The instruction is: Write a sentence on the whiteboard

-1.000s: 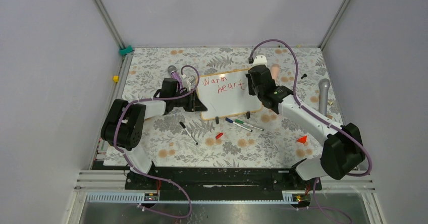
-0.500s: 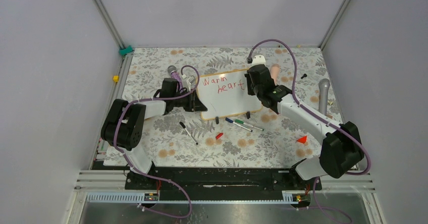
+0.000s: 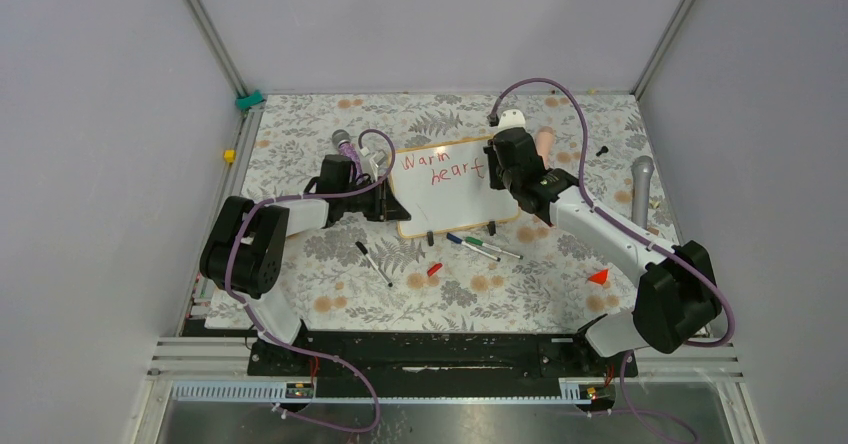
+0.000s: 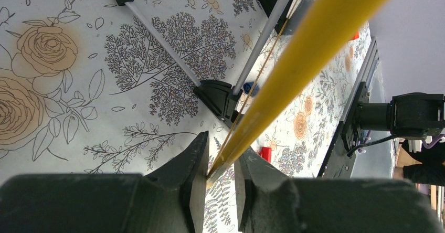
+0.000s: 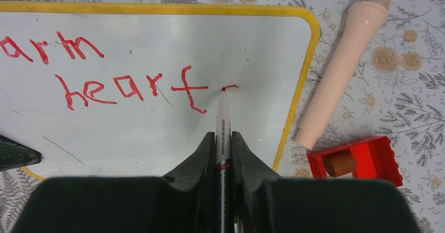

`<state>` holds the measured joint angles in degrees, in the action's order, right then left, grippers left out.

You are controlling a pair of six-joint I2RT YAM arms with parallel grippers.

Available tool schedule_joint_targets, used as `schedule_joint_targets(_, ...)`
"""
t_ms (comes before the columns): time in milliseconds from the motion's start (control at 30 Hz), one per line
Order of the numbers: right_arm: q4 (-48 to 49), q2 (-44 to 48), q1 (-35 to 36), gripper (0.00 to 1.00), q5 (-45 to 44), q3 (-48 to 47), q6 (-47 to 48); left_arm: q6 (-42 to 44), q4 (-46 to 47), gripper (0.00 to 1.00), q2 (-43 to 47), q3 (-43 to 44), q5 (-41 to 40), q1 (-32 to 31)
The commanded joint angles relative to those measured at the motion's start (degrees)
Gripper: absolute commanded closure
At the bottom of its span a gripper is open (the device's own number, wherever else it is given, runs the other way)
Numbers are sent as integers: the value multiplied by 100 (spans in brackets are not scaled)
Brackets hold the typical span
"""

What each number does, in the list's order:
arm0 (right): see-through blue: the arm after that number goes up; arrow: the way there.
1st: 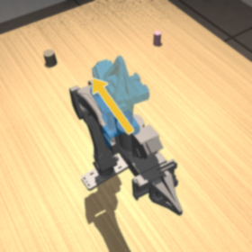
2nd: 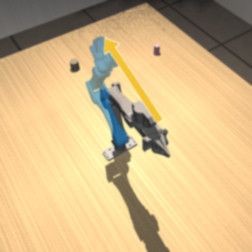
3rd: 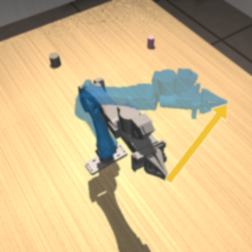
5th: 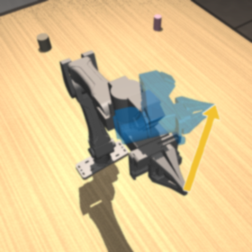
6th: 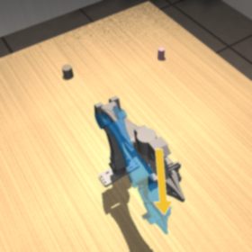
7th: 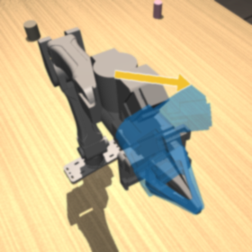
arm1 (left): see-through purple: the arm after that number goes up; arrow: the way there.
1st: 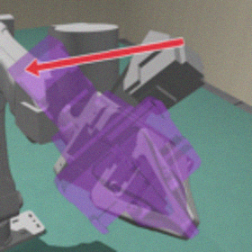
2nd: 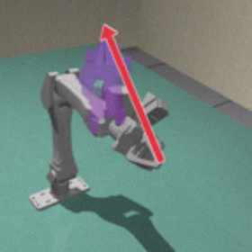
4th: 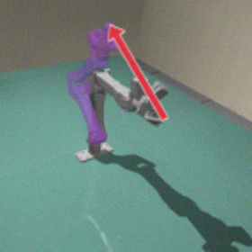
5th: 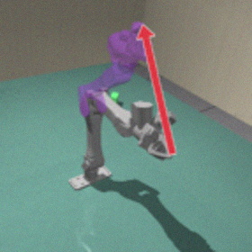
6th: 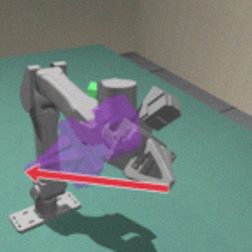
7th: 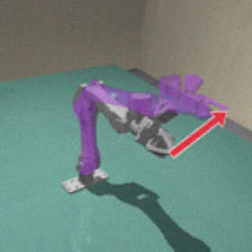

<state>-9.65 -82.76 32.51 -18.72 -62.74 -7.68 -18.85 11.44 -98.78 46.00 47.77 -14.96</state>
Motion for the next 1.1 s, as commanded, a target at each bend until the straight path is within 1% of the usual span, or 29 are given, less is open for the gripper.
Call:
schedule_joint_targets(0,-57,100,-36,100,47,-72,76,39,-150,100,-123,129,-294,-19)
schedule_joint_targets(233,-164,132,-42,100,69,-59,118,39,-151,100,-117,129,-290,-20)
schedule_joint_targets(467,-215,130,-39,100,-240,-72,116,39,-147,100,-102,120,-301,-19)
schedule_joint_targets(633,-256,116,-37,100,-305,-83,119,39,-149,100,-118,118,-299,-16)
schedule_joint_targets(1067,-504,91,-44,100,-207,-81,206,41,-144,100,-115,121,-294,-22)
